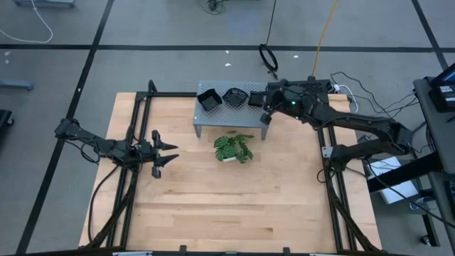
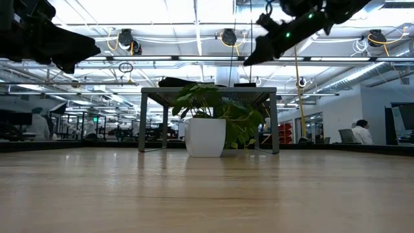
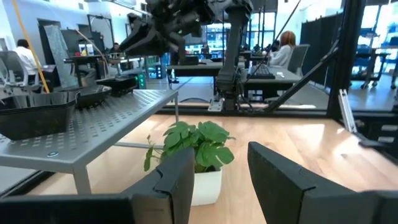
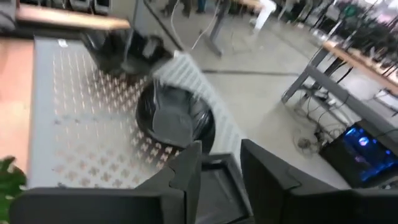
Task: Pick & Place Mini shaped plates
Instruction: Return to Home Position
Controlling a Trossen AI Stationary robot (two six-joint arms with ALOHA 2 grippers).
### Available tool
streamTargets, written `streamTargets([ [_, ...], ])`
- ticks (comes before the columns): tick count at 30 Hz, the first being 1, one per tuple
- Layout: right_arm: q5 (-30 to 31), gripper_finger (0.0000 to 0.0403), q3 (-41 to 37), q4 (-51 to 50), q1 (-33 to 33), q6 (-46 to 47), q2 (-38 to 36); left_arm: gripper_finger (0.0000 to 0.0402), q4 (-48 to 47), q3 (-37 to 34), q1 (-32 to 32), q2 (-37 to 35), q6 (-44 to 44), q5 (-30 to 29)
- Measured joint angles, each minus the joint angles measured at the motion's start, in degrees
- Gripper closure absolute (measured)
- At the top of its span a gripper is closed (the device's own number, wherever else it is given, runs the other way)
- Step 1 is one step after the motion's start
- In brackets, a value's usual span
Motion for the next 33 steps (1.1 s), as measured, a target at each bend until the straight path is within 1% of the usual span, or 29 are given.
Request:
streamTargets([
  [4,0.03,0.0294,0.0,-0.8,1.5,-0.02,-5.86,0.0249,1.2,0.0,0.0,-0.02,-1.4,0.0],
  [9,0.16,0.0295,0.0,-5.96,2.52,-0.02,-14.72,0.0249,1.07,0.0,0.0,-0.02,-1.23,0.0],
  [14,0.35,0.0297,0.0,-16.03,2.48,0.68,-24.26,0.0249,0.93,0.0,0.0,-0.02,-1.11,0.0],
  [19,0.4,0.0297,0.0,-25.54,2.48,7.83,-32.56,0.0249,-0.32,0.0,-0.02,-0.02,-1.1,0.0],
  [24,0.62,0.0298,-0.04,-33.0,2.46,13.0,-38.83,0.0249,-0.35,0.0,0.0,-0.02,-1.11,0.02],
  [26,2.05,0.0298,-0.04,-34.66,2.46,14.37,-40.86,0.0249,-0.34,0.0,0.0,-0.02,-1.11,0.02],
  [29,3.81,0.0298,-0.11,-35.76,2.45,16.88,-43.27,0.0249,-0.34,0.0,-0.01,-0.02,-1.11,0.01],
  [33,4.8,0.0298,-2.89,-36.06,2.44,17.92,-46.64,0.0249,-0.35,0.0,-0.01,-0.02,-1.11,0.02],
])
